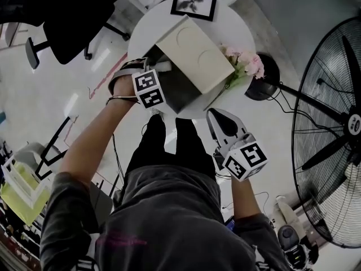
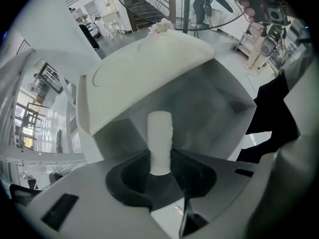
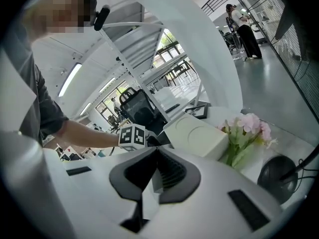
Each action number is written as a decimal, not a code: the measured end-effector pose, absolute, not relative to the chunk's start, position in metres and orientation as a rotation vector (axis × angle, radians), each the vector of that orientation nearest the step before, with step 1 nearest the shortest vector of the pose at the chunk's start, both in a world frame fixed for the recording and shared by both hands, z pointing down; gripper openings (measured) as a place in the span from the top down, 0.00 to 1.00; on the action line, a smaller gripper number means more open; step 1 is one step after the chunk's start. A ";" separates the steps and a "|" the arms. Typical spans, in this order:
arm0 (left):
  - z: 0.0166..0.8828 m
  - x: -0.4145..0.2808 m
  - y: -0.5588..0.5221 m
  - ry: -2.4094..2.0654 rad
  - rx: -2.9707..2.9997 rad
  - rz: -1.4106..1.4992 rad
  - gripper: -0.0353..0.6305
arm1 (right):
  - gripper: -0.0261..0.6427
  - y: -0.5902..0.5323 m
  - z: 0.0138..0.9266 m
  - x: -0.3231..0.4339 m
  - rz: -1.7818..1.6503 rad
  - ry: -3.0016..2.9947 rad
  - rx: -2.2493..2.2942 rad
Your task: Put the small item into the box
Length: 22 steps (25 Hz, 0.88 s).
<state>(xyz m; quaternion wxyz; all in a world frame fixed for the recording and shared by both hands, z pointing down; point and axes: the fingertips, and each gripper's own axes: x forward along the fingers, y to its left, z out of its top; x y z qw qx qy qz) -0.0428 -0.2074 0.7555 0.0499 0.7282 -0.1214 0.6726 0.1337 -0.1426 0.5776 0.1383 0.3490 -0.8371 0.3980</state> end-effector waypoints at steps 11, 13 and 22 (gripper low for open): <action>0.765 -0.043 -0.207 -0.383 2.215 2.069 0.72 | 0.93 -0.143 0.578 0.140 1.141 -2.400 1.044; 0.764 -0.041 -0.206 -0.385 2.224 2.059 0.68 | 0.93 -0.144 0.577 0.140 1.135 -2.403 1.050; 0.732 -0.041 -0.204 -0.454 2.295 1.943 0.62 | 0.93 -0.142 0.569 0.133 1.105 -2.418 1.071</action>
